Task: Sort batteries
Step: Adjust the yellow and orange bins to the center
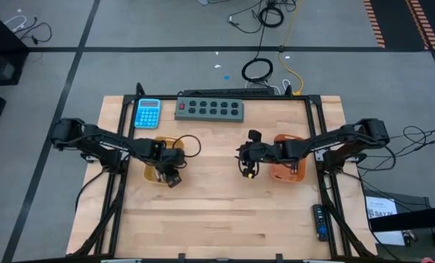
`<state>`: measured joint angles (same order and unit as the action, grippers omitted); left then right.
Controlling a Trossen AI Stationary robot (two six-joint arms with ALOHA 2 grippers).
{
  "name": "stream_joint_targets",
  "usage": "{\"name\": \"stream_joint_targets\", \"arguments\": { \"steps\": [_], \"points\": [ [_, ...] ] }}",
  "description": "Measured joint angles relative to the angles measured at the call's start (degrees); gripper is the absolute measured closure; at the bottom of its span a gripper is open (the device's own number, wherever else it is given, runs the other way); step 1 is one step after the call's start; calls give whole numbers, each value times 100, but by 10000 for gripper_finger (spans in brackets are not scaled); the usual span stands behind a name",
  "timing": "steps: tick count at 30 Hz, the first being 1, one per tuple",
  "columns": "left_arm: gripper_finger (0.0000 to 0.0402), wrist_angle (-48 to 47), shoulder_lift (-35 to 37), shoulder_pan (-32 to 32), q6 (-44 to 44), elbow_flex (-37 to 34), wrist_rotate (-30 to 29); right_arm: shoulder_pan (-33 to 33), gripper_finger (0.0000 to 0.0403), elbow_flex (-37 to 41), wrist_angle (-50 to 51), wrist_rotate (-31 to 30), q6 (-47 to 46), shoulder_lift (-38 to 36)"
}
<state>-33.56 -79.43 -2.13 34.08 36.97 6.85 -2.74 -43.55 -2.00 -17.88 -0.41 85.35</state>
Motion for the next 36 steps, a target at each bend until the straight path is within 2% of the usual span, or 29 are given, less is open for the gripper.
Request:
{"name": "stream_joint_targets", "arguments": {
  "steps": [6,10,13,18,22,29,36],
  "points": [
    [211,265,6,2,5,12,-4,0,293,0,514,-214,-39,-571],
    [211,-125,107,-14,104,156,-8,1,294,-2,1985,-470,-719,-1210],
    [210,-130,263,-107,118,287,-197,4,289,0,3478,-304,-1829,-1435],
    [210,-102,355,-240,-47,393,-1377,13,289,2,4693,163,-3039,-1276],
    [210,-116,351,-431,-53,391,-1856,48,294,-26,5302,710,-3329,-1013],
    [210,-199,423,-673,-170,391,-1912,-22,296,-551,5864,714,-3574,-926],
    [210,-402,441,-836,-185,390,-1908,177,296,-481,6196,1323,-3545,-267]
  ]
}}
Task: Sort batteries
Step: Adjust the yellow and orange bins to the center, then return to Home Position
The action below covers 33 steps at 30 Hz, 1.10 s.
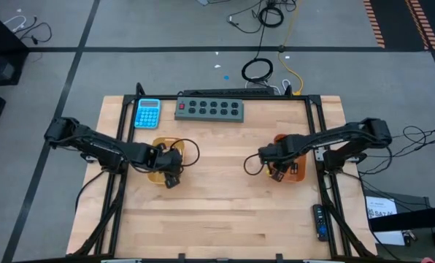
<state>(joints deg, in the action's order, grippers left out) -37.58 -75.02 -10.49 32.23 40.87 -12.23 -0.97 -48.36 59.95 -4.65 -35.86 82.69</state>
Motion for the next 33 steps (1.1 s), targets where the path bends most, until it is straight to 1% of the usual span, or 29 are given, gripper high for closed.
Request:
{"name": "stream_joint_targets", "arguments": {
  "steps": [5,7,12,16,25,27,31,33],
  "points": [
    [210,-203,0,-261,74,-1,-22,16,296,0,-830,762,412,506],
    [210,-219,20,-396,172,-1,-208,13,296,-10,-1071,924,570,634],
    [210,-234,143,-704,365,-1,-532,-16,296,-303,-1294,947,872,851],
    [210,-235,226,-870,548,-1,-588,-145,296,-708,-1269,964,1099,1047],
    [210,-236,310,-1176,911,-3,-758,-590,296,-1664,-1098,1268,1585,1485],
    [210,-203,310,-1215,947,-3,-771,-667,296,-1957,-624,1100,1682,1568],
    [210,4,310,-1317,947,-3,-784,-812,296,-2629,634,-5,1593,1509],
    [210,202,310,-1387,861,-4,-951,-849,296,-2839,932,-247,1533,1386]
  ]
}}
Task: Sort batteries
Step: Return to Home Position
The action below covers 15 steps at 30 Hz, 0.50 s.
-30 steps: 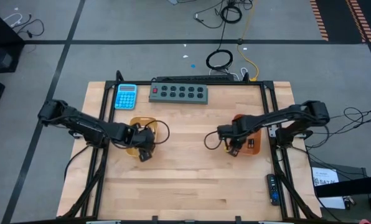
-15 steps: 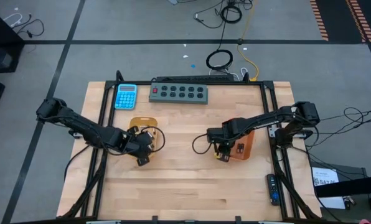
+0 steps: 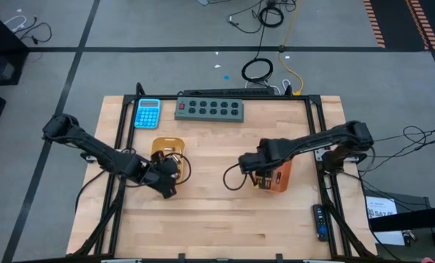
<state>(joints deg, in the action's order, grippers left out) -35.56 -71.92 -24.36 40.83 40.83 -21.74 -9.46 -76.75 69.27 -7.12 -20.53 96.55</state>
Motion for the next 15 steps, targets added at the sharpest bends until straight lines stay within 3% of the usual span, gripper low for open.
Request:
{"name": "stream_joint_targets", "arguments": {
  "steps": [3,6,15],
  "points": [
    [210,312,53,-282,-326,-1,-820,-52,296,42,-351,-164,264,-344],
    [210,523,217,-588,-581,-1,-1290,-82,296,478,-1381,-204,623,-871],
    [211,658,1468,-1298,-701,-348,-2465,69,328,2815,-4465,-974,774,-2836]
  ]
}}
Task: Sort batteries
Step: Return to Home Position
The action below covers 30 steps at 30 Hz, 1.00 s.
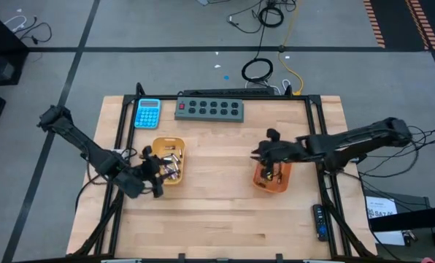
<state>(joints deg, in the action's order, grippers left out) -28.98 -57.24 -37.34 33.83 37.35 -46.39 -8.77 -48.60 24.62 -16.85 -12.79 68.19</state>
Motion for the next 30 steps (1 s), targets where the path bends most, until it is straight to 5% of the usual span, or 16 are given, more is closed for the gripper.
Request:
{"name": "stream_joint_targets", "arguments": {
  "steps": [4,8,15,30],
  "points": [
    [211,1149,650,56,-886,-507,-36,158,343,1030,-1602,-62,360,-844],
    [211,2791,1103,291,-1974,-1130,440,655,369,1801,-3052,718,730,-1399],
    [211,4430,1926,633,-2597,-2249,992,1584,398,2248,-3390,1393,885,-2133],
    [211,5426,3242,725,-3437,-3109,942,2520,403,3976,-5246,1774,867,-3967]
  ]
}}
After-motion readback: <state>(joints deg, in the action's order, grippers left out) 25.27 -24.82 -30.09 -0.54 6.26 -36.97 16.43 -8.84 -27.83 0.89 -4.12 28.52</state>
